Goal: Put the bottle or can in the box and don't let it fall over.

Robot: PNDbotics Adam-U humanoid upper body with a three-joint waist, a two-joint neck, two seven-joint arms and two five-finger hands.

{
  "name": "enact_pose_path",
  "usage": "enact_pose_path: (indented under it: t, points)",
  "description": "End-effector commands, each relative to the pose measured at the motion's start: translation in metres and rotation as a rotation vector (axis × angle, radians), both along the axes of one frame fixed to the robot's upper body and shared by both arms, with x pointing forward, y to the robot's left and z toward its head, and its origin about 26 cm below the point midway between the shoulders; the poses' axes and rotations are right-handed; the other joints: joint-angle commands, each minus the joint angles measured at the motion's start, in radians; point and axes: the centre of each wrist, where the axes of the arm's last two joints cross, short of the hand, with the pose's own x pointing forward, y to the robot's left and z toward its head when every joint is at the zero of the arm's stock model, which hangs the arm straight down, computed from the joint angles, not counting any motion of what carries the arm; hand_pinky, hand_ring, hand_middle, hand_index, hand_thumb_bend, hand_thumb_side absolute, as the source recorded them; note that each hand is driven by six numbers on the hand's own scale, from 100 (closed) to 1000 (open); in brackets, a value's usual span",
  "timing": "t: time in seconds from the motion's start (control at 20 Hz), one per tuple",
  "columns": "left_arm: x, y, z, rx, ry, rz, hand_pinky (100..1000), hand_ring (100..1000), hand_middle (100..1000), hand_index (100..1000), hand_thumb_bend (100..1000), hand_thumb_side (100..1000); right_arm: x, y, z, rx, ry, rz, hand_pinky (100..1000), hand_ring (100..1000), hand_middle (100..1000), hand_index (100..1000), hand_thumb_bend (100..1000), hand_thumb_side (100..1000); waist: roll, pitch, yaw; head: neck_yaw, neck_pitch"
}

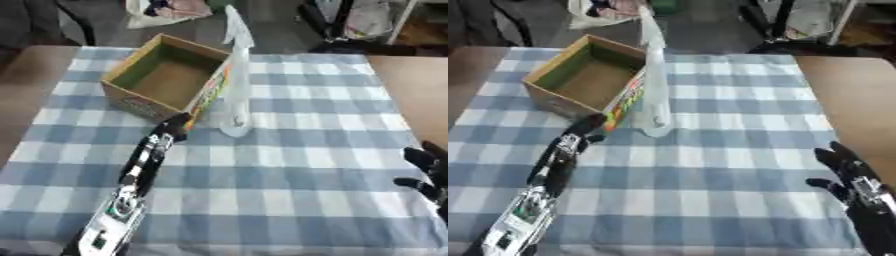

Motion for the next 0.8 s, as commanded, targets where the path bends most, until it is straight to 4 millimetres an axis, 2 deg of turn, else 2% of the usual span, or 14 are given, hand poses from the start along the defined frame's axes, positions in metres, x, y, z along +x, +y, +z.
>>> enact_pose_path:
  t: [0.05, 0.6, 0.8]
  points:
    - [0.001, 0.005, 0.010, 0.004, -0.039, 0.018, 862, 955, 841, 902, 214, 1000, 0.004, -0.008, 0.018, -0.029, -0.068, 0.011, 754, 1000, 889, 990, 100, 781, -0.001, -0.016, 0.001, -0.005, 0.006]
    - [0.001, 0.010, 0.013, 0.002, -0.056, 0.059, 861, 949, 837, 901, 218, 1000, 0.025, -0.013, 0.051, -0.074, -0.185, 0.099, 757, 1000, 903, 1000, 100, 720, -0.003, -0.016, 0.021, -0.021, 0.005]
    - [0.002, 0.010, 0.014, -0.004, -0.062, 0.065, 861, 947, 835, 900, 217, 1000, 0.039, -0.014, 0.064, -0.111, -0.231, 0.131, 757, 1000, 911, 1000, 100, 693, -0.002, -0.020, 0.036, -0.027, 0.004]
